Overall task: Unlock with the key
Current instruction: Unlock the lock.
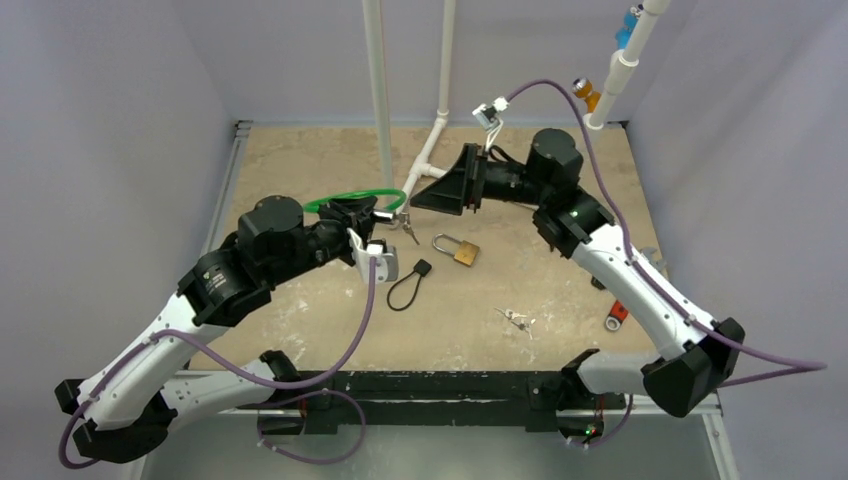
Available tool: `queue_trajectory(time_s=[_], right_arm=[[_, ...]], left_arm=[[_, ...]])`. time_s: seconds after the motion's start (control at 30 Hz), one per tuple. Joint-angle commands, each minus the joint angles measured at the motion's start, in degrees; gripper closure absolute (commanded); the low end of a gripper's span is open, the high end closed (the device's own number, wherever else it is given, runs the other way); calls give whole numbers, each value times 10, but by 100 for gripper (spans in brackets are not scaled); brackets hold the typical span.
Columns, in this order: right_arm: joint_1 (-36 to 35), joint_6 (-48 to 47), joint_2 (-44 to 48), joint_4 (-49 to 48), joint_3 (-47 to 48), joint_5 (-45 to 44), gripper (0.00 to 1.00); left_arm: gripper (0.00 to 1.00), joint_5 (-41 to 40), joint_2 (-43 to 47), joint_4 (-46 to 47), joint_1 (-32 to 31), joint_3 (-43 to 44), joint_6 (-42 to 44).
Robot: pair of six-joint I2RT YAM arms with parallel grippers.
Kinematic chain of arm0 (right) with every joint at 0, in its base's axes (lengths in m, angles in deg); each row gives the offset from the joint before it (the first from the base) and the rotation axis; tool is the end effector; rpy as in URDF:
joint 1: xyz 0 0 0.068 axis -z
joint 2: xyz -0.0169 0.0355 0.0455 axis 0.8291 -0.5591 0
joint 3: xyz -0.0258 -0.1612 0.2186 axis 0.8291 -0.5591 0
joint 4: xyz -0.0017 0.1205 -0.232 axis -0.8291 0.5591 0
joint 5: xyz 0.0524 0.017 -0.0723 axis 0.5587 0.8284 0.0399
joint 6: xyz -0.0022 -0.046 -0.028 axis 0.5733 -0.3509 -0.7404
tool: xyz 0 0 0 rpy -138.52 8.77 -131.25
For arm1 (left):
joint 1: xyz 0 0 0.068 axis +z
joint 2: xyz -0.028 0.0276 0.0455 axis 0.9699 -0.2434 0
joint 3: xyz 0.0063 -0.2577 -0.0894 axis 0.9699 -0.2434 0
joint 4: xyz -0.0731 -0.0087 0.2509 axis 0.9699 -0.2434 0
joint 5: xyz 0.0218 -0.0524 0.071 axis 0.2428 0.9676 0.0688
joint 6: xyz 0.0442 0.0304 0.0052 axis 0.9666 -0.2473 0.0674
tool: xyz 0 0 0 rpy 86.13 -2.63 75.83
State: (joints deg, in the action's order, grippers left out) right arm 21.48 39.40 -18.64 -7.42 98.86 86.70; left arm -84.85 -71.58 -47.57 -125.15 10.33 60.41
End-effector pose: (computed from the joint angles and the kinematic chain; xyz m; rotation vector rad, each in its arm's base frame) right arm 0.2283 0.1874 0.4260 -0.4821 1.8063 1.6805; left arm 0.1102 -0.1292 0.4365 1.4940 1.0596 0.1007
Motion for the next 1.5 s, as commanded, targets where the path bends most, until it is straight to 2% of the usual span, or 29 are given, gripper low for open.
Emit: queue_trajectory(time_s=[0.0, 0.2, 0.37, 0.47, 0.67, 0.8, 0.93, 1.1, 1.4, 1.47], right_arm=[[36, -48, 55, 24, 38, -3, 13], [50, -100, 90, 33, 24, -9, 11], [49, -263, 139, 54, -42, -96, 14], [41, -340, 167, 24, -89, -100, 16], [2, -371, 208, -101, -147, -64, 15], [-57, -420, 212, -95, -129, -68, 15], [-76, -406, 198, -104, -107, -40, 17], [-100, -416, 198, -110, -112, -72, 19], [-155, -443, 175, -104, -114, -113, 40], [-166, -444, 170, -112, -112, -128, 52]], left_arm=[[100, 34, 13, 34, -3, 28, -16], [100, 45, 11, 27, -2, 45, -25], [100, 118, 7, -26, -3, 97, -75], [100, 180, -1, -70, -3, 131, -113], [100, 252, -24, -100, -3, 176, -185], [100, 266, -34, -103, -2, 191, -211], [100, 270, -38, -99, -2, 194, -222], [100, 267, -42, -92, -2, 201, -228], [100, 271, -52, -94, -2, 228, -239], [100, 274, -53, -100, -2, 228, -237]])
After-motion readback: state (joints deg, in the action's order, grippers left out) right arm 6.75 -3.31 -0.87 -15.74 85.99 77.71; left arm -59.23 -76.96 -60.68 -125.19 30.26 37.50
